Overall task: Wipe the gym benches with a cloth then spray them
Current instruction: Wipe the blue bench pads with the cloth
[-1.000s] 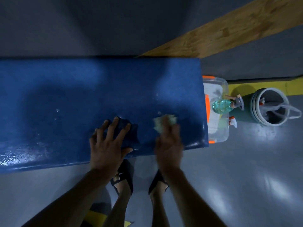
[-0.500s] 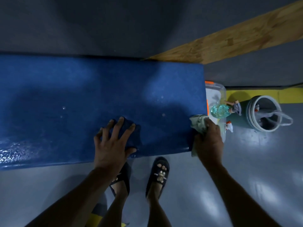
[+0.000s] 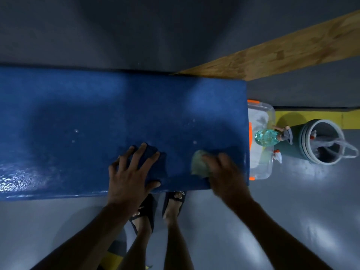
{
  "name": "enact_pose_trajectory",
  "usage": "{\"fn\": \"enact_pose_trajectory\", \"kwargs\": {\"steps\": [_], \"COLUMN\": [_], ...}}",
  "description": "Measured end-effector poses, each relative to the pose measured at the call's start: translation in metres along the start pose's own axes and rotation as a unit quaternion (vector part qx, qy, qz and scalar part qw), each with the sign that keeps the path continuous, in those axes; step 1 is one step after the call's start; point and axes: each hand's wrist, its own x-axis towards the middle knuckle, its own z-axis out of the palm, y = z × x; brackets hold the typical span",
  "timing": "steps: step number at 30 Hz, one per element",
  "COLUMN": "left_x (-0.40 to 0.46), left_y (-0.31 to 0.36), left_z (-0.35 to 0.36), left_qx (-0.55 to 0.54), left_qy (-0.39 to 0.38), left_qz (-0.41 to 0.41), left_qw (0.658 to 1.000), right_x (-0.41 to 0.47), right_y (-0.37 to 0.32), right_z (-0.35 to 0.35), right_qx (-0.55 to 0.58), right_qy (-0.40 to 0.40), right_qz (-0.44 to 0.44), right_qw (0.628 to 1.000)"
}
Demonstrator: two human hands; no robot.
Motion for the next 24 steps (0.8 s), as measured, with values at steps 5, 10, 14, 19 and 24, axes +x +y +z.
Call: {"fn": "enact_pose_trajectory", "kwargs": {"steps": [5,10,14,19,24], "left_x": [0.001,0.002,0.003,0.004,0.003], "left_y": [0.005,0.006,0.009,0.011,0.011], "left_z": [0.0,0.0,-0.001,-0.001,-0.002], "left_qx": [0.005,0.017,0.03,0.016,0.016], "left_qy": [-0.002,-0.001,0.0,0.01,0.006], "left_qz": [-0.012,-0.016,-0.021,-0.027,-0.025], "left_qw": [1.0,1.0,0.999,0.999,1.0], "right_x": [0.006,0.039,0.051,0.055,0.048], "right_y": [0.059,-0.04,-0.083,0.034,0.074], "right_z": [-0.02,0.025,0.023,-0.011,-0.025], "right_qx": [0.108,0.105,0.064,0.02,0.041], "right_qy": [0.079,0.137,0.091,0.063,0.118], "right_qz": [0.228,0.171,-0.053,0.03,0.183], "right_qw": [0.964,0.97,0.992,0.997,0.975]}}
